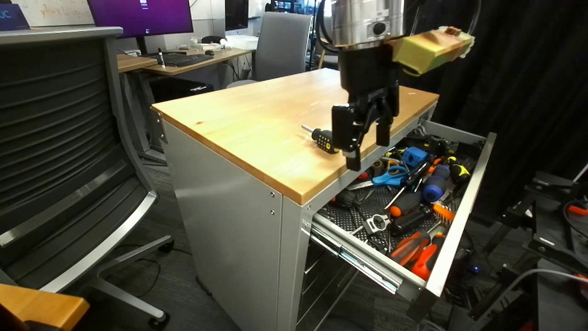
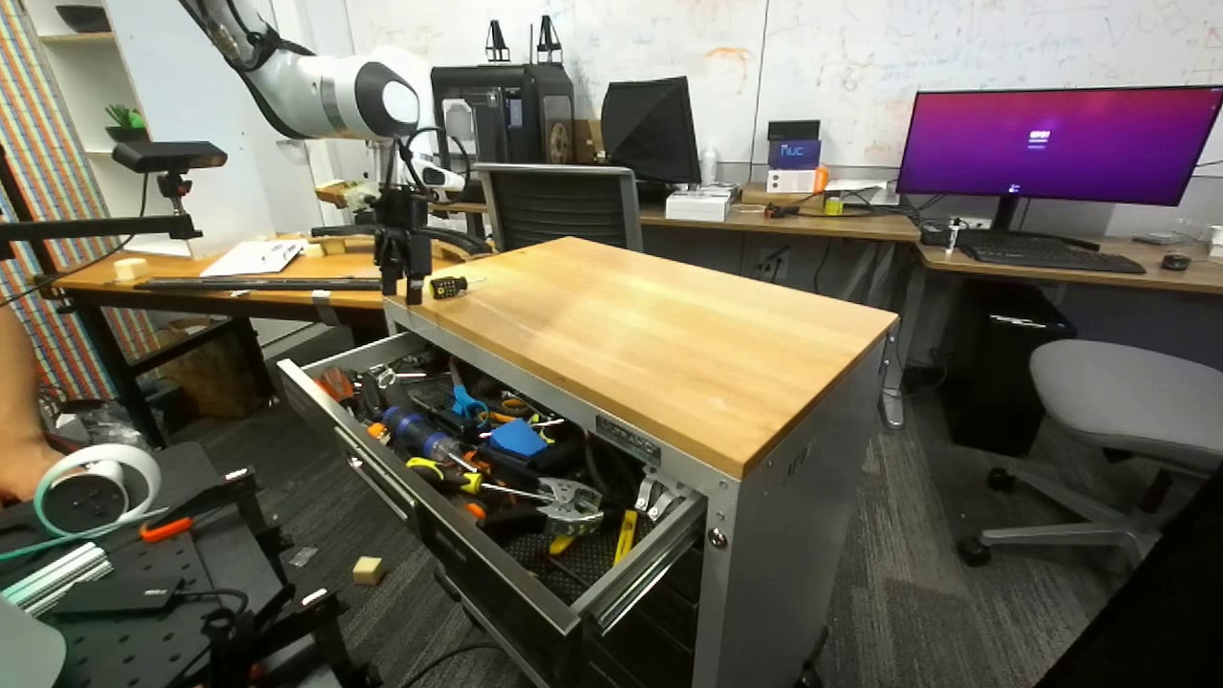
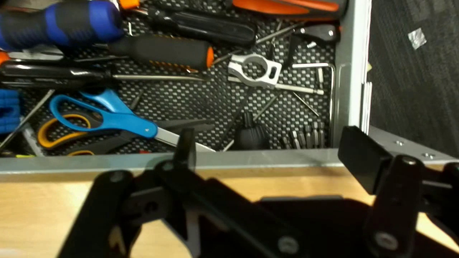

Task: Put the screwdriver in the drawer and close the drawer

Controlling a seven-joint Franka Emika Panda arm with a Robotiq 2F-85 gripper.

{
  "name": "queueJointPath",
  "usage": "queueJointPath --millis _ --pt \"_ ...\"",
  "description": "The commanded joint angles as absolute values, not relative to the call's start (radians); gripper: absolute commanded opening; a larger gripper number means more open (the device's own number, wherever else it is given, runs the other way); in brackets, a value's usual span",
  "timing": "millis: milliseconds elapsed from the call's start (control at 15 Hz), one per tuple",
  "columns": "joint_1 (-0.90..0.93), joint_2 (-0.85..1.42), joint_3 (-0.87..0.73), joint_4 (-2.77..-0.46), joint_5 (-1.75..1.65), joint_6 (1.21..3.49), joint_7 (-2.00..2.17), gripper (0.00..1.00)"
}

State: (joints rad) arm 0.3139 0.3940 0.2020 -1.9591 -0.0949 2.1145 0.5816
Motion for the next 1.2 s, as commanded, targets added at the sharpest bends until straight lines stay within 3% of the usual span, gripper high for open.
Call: queueJointPath --millis 0,400,467,533,1000,1133 --pt "0.393 0.455 0.143 -1.835 -0.158 2.117 0.730 1.00" --pt "0.439 0.493 0.094 -1.762 -0.271 2.114 0.883 1.00" --pt "0.437 0.506 0.089 -1.759 -0.288 2.127 0.883 0.82" --pt "0.440 0.517 0.079 -1.755 -0.312 2.135 0.900 0.72" --pt "0.425 0.519 0.083 -1.769 -0.332 2.128 0.890 0.18" --pt "0.410 0.496 0.100 -1.797 -0.303 2.099 0.833 0.19"
